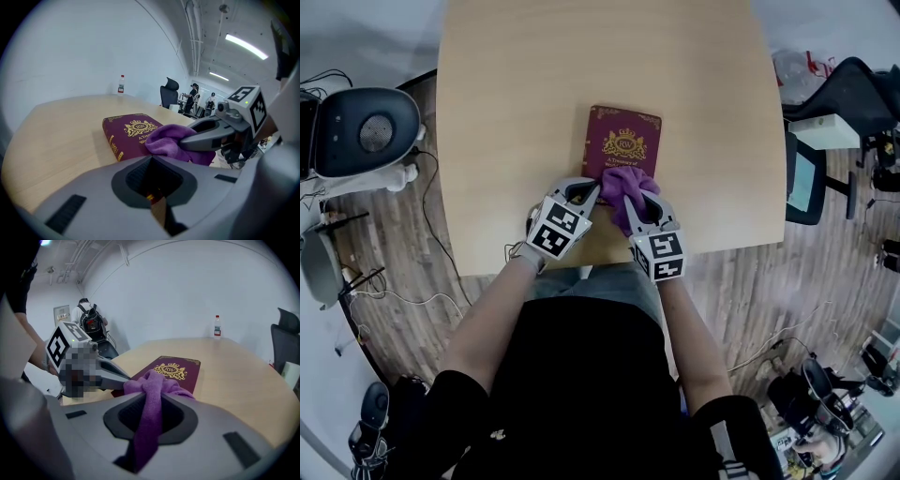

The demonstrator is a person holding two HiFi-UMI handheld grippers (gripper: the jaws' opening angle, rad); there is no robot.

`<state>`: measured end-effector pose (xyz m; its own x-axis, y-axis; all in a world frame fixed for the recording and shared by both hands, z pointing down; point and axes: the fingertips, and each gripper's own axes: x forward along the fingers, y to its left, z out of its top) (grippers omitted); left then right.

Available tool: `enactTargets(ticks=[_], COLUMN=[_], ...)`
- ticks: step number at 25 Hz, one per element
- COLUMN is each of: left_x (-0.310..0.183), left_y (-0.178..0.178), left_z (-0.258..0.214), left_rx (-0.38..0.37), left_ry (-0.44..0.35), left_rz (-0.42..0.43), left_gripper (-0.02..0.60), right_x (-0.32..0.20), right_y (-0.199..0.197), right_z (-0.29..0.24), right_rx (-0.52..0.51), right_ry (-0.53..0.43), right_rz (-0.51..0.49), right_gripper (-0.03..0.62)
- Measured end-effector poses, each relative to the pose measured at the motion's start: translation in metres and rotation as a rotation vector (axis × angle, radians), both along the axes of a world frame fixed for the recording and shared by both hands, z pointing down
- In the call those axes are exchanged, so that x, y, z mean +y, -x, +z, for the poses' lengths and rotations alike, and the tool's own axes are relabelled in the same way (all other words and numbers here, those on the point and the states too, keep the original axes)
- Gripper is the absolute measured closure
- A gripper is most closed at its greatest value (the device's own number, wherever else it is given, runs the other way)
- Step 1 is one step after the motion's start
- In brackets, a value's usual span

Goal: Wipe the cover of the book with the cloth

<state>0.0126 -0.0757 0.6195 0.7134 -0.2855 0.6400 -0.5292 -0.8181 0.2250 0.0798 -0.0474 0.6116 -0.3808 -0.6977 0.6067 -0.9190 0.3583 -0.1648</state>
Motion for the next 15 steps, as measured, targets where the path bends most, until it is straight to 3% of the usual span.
enactTargets(ticks=[7,15], left_x=[0.001,0.002], left_y=[0.002,-0.001], left_z=[0.002,0.004], left_rx=[0.000,0.006], left_ry=[0.007,0.019], left_rz=[-0.010,-0.022], left_gripper=[0.561,0.561], right_x=[-0.029,-0.080], right_y=[-0.002,-0.012], right_z=[0.001,0.004], right_rx=[0.027,0.062], right_ry=[0.066,0.078], right_rz=[-0.026,-0.067], right_gripper=[0.516,0.516])
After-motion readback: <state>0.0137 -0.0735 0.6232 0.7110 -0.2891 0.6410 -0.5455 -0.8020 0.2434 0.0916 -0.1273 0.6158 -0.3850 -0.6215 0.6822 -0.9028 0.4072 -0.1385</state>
